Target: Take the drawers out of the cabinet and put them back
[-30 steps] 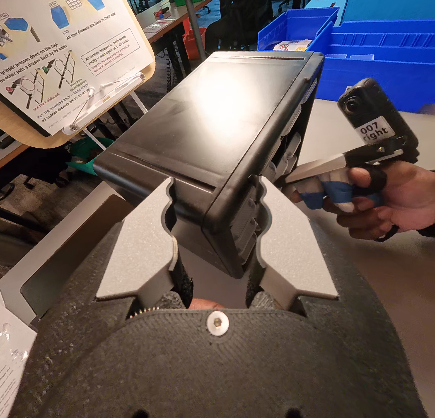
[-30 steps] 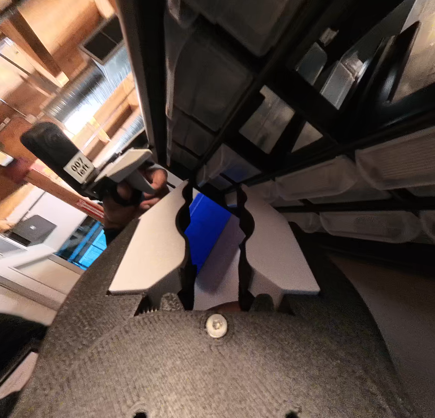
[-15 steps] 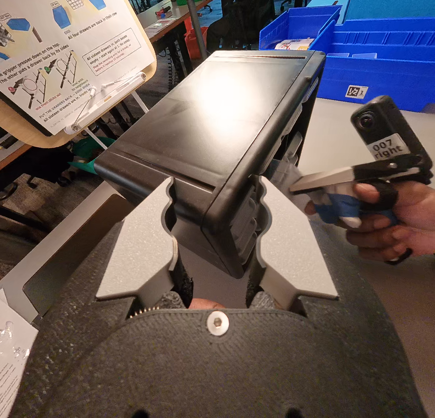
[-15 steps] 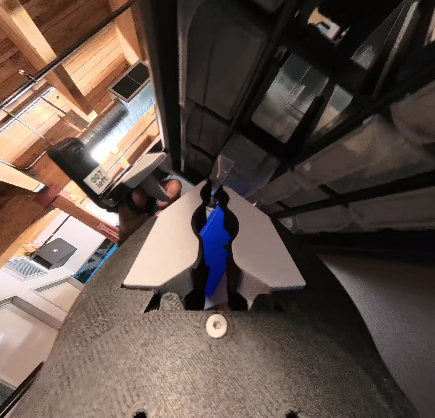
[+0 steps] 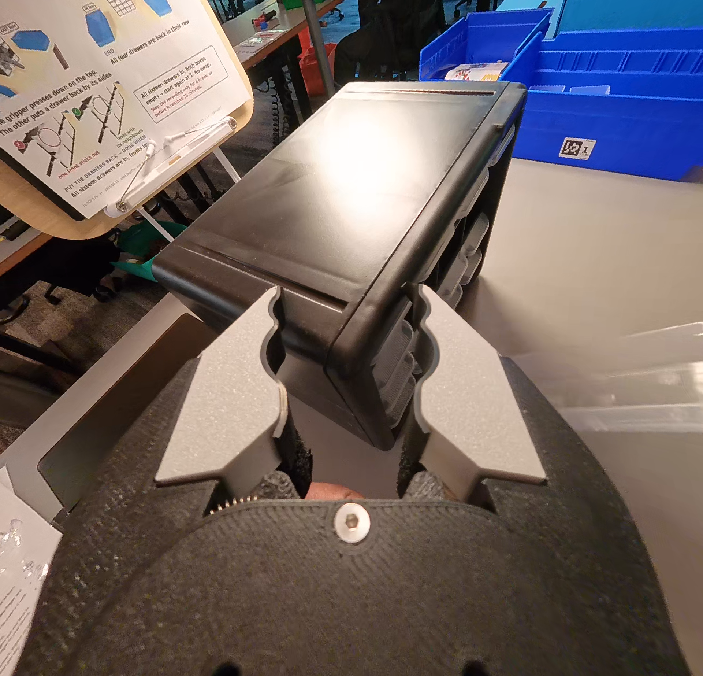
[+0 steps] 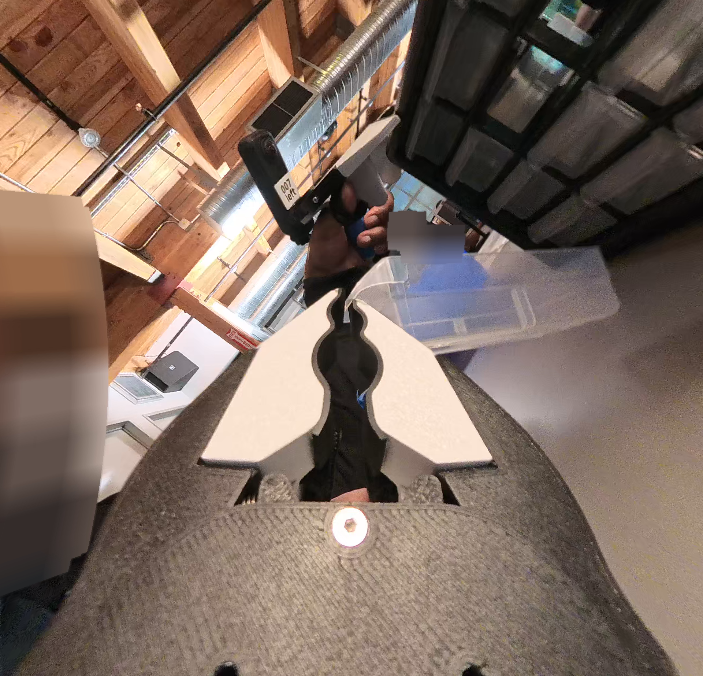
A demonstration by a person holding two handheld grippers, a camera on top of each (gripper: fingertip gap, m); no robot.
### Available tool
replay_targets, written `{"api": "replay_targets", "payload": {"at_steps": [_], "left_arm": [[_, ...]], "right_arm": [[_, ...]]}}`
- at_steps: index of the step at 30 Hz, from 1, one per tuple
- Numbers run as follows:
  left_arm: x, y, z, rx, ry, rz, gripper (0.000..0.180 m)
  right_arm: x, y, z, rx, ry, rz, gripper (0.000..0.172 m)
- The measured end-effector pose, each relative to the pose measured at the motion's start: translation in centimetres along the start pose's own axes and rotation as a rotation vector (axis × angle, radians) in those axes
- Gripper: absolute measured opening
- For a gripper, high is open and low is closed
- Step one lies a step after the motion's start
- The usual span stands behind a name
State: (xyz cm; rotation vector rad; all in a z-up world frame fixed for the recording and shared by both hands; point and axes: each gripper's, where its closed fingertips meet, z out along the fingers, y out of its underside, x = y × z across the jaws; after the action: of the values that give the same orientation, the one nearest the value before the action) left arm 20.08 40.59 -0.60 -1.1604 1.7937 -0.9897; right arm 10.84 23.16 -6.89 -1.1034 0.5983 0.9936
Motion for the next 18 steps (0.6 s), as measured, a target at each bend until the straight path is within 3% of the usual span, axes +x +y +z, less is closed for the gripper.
{"api": "replay_targets", "payload": {"at_steps": [7,9,13,18], "left_arm": [[0.0,0.0,0.0,-0.005,-0.005,0.006,0.068],[0.0,0.0,0.0,-0.005,-0.007,0.009,0.068],[0.0,0.0,0.1,-0.006,-0.01,0.012,0.068],[0.0,0.0,0.1,-0.006,-0.009,0.011,0.067]], "right_arm": [[3.9,1.7,-6.4,-0.068,0.318,0.054,0.005],[3.7,2.5,-7.4,-0.11,0.325,0.103,0.014],[4.6,6.0,-9.7,-0.35,0.449,0.031,0.035],[3.5,8.9,-11.9,-0.671,0.461,-0.266,0.036]]}}
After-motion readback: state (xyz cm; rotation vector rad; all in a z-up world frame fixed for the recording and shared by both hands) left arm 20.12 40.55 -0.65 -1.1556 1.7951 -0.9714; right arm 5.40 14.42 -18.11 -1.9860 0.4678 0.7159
